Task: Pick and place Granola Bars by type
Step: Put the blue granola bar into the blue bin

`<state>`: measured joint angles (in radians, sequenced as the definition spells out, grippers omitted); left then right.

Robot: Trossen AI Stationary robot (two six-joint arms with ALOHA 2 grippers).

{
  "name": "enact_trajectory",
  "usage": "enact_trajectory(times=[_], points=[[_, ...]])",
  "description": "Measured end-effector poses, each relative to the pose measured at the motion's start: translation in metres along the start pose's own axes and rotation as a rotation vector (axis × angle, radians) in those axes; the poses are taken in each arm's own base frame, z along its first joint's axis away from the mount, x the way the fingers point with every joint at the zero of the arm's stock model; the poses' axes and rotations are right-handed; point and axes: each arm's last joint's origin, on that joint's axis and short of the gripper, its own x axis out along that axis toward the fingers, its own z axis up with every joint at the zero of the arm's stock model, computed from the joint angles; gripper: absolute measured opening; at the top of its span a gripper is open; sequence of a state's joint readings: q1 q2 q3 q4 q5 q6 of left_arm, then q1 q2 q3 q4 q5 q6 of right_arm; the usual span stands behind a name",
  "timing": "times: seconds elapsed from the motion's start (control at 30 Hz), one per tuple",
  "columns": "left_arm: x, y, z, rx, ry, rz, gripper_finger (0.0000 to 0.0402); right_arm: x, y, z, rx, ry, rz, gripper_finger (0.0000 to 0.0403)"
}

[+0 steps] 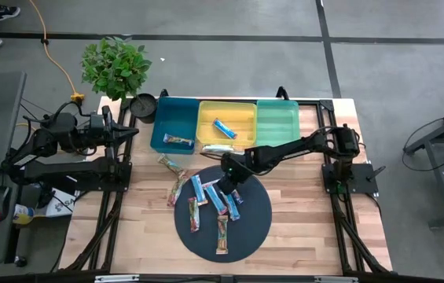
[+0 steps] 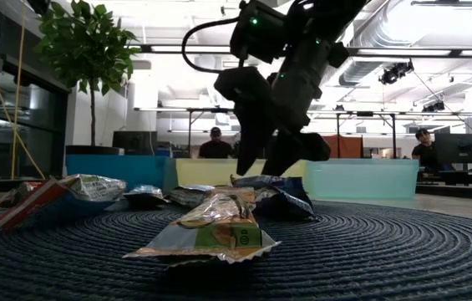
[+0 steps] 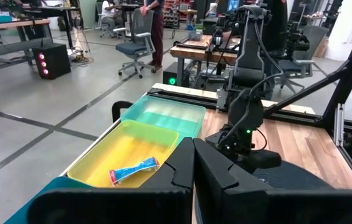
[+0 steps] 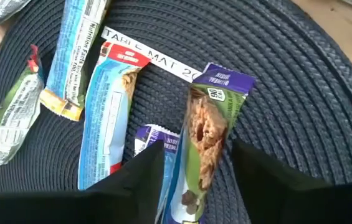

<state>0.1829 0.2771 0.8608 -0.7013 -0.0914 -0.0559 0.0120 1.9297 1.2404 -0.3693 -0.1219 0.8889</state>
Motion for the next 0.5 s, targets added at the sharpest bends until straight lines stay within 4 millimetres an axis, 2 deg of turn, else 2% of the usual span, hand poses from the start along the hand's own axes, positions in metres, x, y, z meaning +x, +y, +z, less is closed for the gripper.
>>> enact_trajectory(times=[0.5], points=[[0.0000, 0.0000, 0.0000, 0.001, 0.000, 0.000, 0.0000, 0.0001, 0.0002, 0.0001, -0.017, -0.001, 0.002, 0.0121]])
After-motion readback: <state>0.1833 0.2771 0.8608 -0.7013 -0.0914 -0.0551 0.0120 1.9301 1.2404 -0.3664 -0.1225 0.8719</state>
